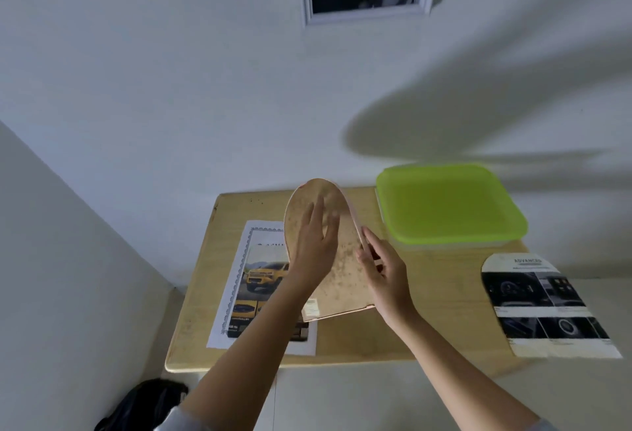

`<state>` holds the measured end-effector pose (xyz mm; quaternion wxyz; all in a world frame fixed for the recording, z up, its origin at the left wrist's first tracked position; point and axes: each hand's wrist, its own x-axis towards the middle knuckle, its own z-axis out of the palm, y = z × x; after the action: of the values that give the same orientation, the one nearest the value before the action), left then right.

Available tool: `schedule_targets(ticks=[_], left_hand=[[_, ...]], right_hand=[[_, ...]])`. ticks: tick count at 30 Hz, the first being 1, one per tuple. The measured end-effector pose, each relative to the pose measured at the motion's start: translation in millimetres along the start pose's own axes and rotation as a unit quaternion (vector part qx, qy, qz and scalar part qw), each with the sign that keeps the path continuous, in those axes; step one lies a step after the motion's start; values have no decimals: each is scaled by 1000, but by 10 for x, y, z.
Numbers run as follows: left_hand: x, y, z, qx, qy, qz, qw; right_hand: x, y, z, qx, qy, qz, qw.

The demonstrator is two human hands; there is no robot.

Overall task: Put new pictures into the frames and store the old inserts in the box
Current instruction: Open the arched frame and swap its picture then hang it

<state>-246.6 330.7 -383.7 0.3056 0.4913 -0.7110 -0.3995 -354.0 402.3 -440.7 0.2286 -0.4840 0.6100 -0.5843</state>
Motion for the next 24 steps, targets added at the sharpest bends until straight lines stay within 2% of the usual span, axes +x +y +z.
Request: schedule_targets(ticks=[5,9,13,17,21,24], left_hand=[[187,548,-109,-1,50,-21,999],[219,496,-98,27,110,-32,993],[139,433,-136,-16,180,-50,982],[63,217,-309,-85,225,-102,965],[90,-57,-688,-153,288,-133,936],[192,-250,-1039,-175,330,-153,915]], right_hand=[[179,-228,-112,-157,-40,-181,970],[206,-280,-158,-219,-46,-246,943],[190,-333,-108,-254,-56,-286,922],[115,-310,82,-206,-97,-272,935],[85,-332,338,-91,-206,-246,943],[183,-379,559,-39,-289,-212,933]])
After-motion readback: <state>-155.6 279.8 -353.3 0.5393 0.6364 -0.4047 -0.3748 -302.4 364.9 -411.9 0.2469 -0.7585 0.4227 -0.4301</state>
